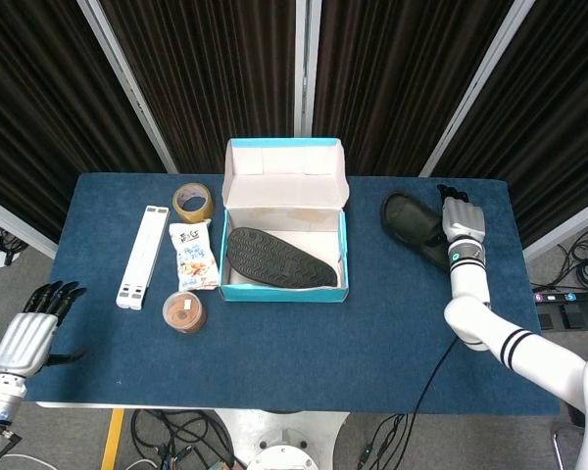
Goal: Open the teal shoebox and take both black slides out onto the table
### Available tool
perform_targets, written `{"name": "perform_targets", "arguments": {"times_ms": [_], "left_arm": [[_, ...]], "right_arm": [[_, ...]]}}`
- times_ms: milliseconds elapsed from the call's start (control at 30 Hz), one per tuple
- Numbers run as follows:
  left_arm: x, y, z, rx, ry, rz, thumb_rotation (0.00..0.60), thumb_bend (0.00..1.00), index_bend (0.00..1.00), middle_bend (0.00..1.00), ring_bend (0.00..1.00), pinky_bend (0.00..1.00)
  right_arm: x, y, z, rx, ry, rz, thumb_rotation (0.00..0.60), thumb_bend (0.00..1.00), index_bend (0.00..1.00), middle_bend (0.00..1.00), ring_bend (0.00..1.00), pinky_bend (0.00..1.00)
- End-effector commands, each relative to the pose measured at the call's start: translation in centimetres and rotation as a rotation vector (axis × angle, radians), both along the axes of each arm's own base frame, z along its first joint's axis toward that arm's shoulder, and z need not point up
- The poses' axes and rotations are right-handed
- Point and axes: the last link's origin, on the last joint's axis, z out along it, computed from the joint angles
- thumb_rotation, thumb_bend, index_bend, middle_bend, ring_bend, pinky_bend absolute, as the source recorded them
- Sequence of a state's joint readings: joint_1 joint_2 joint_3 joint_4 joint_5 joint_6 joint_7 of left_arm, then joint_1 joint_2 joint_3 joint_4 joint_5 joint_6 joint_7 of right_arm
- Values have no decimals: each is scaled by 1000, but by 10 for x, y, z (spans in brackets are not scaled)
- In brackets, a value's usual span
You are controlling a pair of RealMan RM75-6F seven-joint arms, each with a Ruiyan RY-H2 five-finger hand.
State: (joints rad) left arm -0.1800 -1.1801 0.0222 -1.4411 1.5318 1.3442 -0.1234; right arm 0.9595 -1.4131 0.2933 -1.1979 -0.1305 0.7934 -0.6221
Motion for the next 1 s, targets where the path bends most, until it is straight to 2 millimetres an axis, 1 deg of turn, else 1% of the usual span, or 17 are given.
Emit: {"name": "perform_targets", "arguments": {"times_ms": [33,200,300,400,500,533,633,733,833,1000], "left_arm": [[0,0,0,0,0,-1,600,119,110,61,0,64],[1,0,1,3,-2,-3,600,118,110,60,0,64],[1,0,1,5,-2,-4,600,118,110,61,0,64],[1,0,2,6,-6,-3,600,119,110,60,0,64],[2,1,1,7,-6,-6,600,119,110,60,0,64],[2,1,1,8,-8,-7,600,119,110,60,0,64],[2,0,1,10,-9,-9,600,119,110,60,0,64],[2,-1,1,12,-9,-7,600,119,110,61,0,64],[1,-1,2,13,-9,-4,600,119,110,60,0,64],[0,-2,3,19,-17,1,600,119,110,61,0,64]], "right_arm": [[2,0,1,9,3,0,600,41,0,14,0,199],[10,1,3,-7,-21,22,600,40,0,11,0,191],[25,3,8,-18,-41,70,600,41,0,11,0,191],[49,10,12,-8,-52,138,600,40,0,11,0,191],[80,20,13,13,-60,226,600,39,0,15,0,191],[94,26,11,27,-67,264,600,39,0,19,0,191],[125,39,0,70,-77,362,600,39,0,51,13,204],[149,52,-17,120,-88,443,600,39,0,116,64,264],[167,60,-36,172,-89,490,600,39,7,140,77,281],[188,65,-70,235,-76,511,600,38,13,154,90,298]]}}
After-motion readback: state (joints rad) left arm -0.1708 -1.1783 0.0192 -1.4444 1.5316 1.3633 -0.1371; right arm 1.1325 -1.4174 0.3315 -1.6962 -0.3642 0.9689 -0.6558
